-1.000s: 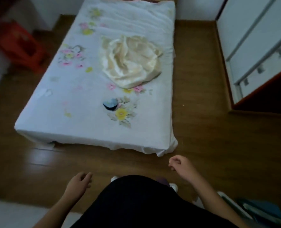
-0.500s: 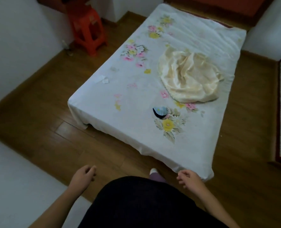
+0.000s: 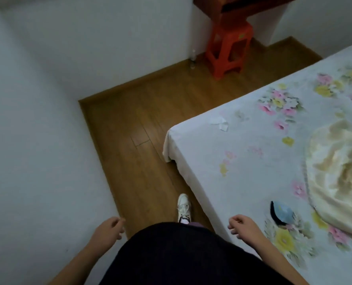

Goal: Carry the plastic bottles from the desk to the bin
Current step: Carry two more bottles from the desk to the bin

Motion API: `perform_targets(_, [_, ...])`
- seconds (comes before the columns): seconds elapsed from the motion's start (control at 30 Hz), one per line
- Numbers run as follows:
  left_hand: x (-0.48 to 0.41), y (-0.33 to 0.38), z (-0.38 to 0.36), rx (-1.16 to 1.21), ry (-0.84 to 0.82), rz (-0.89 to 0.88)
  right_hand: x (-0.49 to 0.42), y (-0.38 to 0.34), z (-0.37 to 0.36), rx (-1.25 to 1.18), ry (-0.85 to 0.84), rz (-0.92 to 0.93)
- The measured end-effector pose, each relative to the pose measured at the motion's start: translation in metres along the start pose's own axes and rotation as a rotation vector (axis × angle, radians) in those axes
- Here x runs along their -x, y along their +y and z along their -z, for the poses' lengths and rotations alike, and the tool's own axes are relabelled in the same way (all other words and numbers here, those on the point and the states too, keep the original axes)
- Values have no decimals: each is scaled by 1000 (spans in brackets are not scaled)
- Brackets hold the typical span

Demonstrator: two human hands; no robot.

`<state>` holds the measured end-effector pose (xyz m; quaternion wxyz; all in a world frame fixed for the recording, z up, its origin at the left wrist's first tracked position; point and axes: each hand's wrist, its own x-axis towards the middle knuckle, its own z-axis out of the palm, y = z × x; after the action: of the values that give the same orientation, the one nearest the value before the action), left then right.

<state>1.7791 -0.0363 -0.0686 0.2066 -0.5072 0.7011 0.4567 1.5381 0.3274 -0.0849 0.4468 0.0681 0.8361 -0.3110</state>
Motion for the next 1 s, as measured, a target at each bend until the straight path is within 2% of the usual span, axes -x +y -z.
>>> perform_targets(0.1, [-12,-11,21,101,42,124,-46,-88,-8,133,-95,96])
perform_targets(0.33, [-42,-5,72,321,274,253,-112,-289,-48,428,-284,338])
perform_targets(0.47, [-75,3,94,394,285,344,-142,-379,-72,442,-347,435])
perform_targets(0.6, [-126,30,134,414,262,371,-182,-439,-84,395,-321,374])
perform_targets(0.7, [-172,65,181,391,230,330,-208,-466,-80,341,-257,255])
perform_targets(1.0, [-308,234,332,216,131,39,-260,-502,-46,144,-121,-5])
